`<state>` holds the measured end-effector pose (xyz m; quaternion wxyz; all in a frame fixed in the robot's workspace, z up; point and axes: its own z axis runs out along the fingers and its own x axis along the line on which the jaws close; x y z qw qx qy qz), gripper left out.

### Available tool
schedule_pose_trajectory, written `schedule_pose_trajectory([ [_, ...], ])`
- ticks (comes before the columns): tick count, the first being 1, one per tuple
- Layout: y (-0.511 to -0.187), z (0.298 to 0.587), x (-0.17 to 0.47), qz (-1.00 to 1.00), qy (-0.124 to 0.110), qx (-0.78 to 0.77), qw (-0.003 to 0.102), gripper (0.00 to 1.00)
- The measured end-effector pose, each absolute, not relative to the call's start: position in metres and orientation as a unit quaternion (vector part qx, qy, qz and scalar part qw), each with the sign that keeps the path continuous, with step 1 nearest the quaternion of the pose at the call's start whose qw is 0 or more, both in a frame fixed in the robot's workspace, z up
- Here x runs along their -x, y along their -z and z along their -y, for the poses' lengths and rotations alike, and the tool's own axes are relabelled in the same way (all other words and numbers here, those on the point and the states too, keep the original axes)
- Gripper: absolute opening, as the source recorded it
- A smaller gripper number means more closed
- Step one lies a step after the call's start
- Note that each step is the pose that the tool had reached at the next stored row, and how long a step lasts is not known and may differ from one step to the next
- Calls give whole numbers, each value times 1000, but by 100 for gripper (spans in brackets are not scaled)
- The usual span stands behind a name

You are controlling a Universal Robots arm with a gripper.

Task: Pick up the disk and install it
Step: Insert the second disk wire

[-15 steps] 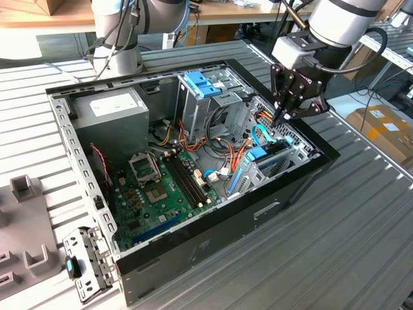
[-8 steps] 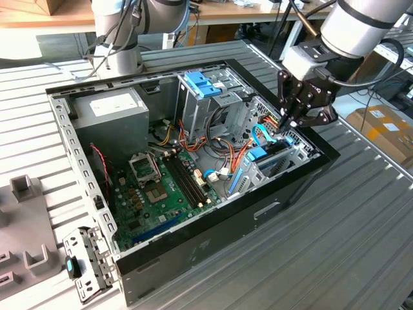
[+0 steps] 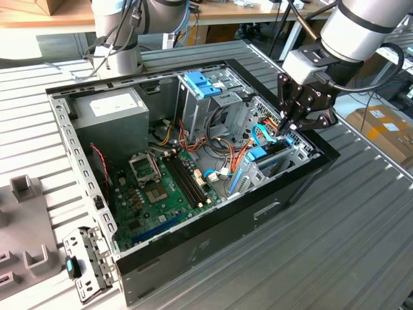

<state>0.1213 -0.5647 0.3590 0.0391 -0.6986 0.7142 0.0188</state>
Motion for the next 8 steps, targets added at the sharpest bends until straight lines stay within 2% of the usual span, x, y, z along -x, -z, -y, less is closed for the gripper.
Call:
schedule_pose_trajectory([
  [8,-357,569,-118,-714,-19,699,39,16],
])
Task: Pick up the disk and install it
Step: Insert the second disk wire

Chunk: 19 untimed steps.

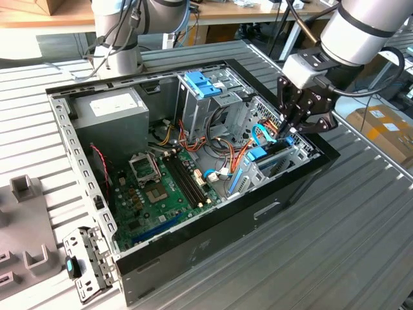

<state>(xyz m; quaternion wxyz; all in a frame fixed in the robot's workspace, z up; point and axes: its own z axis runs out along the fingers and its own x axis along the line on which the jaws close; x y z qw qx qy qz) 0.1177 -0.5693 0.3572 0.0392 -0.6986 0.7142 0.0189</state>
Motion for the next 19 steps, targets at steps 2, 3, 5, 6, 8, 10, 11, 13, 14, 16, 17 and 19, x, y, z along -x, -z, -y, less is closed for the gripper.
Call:
schedule_pose_trajectory([
  [2,-357,569,-117,-714,-19,699,39,16],
  [3,-357,569,-116,-714,-19,699,39,16],
  [5,-356,569,-116,-714,-19,699,39,16],
  [6,-356,569,-116,-714,-19,699,39,16],
  [8,-355,569,-115,-714,-19,699,39,16],
  [10,-354,569,-115,-714,-19,699,39,16],
  [11,-353,570,-115,-714,-19,699,39,16],
  [13,-352,570,-115,-714,-19,699,39,16],
  [14,-352,570,-115,-714,-19,699,39,16],
  [16,-352,570,-115,-714,-19,699,39,16],
  [17,-351,570,-115,-714,-19,699,39,16],
  [19,-350,570,-115,-714,-19,699,39,16],
])
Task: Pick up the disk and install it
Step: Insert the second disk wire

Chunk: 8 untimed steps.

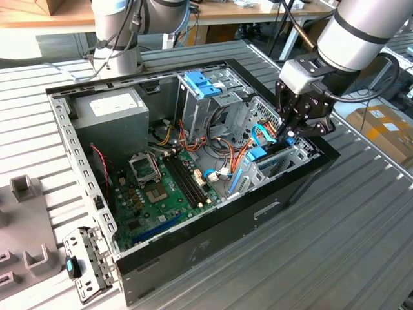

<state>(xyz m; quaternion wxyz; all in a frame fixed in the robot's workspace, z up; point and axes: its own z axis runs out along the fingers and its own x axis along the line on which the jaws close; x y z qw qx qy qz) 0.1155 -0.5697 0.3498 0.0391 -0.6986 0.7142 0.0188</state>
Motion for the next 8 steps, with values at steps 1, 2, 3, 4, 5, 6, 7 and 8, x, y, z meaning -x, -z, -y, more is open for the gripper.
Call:
schedule_pose_trajectory([
  [1,-349,570,-115,-714,-19,699,39,16],
  [2,-348,570,-115,-714,-19,699,39,16],
  [3,-348,570,-115,-714,-19,699,39,16],
  [4,-347,570,-115,-714,-19,699,39,16],
  [5,-346,570,-115,-714,-19,699,39,16],
  [6,-346,570,-115,-714,-19,699,39,16],
  [7,-345,570,-115,-714,-19,699,39,16],
  [8,-344,570,-115,-714,-19,699,39,16],
])
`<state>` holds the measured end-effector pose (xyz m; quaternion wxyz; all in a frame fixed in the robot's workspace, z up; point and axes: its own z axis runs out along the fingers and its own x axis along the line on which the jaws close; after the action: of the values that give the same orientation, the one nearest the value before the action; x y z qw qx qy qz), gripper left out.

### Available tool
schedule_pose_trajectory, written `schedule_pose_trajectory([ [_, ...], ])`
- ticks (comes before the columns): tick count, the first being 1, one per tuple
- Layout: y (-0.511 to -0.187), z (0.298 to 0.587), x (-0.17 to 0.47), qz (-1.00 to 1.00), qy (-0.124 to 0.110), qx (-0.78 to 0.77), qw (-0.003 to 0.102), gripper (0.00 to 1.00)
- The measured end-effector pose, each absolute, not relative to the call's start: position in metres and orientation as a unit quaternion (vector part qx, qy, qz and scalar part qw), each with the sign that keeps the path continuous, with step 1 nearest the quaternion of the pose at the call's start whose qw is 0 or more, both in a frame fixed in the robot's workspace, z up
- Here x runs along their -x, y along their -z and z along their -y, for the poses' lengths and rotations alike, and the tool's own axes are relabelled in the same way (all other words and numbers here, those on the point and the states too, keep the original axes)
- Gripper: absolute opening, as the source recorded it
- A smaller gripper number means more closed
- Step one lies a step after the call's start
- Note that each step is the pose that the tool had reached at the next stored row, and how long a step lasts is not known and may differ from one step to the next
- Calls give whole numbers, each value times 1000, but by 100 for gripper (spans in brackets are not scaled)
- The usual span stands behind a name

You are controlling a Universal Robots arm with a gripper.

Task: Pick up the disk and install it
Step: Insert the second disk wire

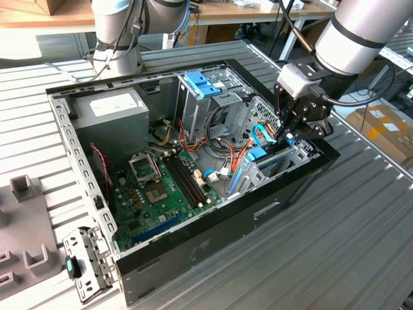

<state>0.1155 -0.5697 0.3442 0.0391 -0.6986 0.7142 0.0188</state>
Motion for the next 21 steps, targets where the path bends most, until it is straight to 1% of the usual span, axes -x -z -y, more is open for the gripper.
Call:
schedule_pose_trajectory([
  [21,-339,570,-115,-714,-19,699,39,16],
])
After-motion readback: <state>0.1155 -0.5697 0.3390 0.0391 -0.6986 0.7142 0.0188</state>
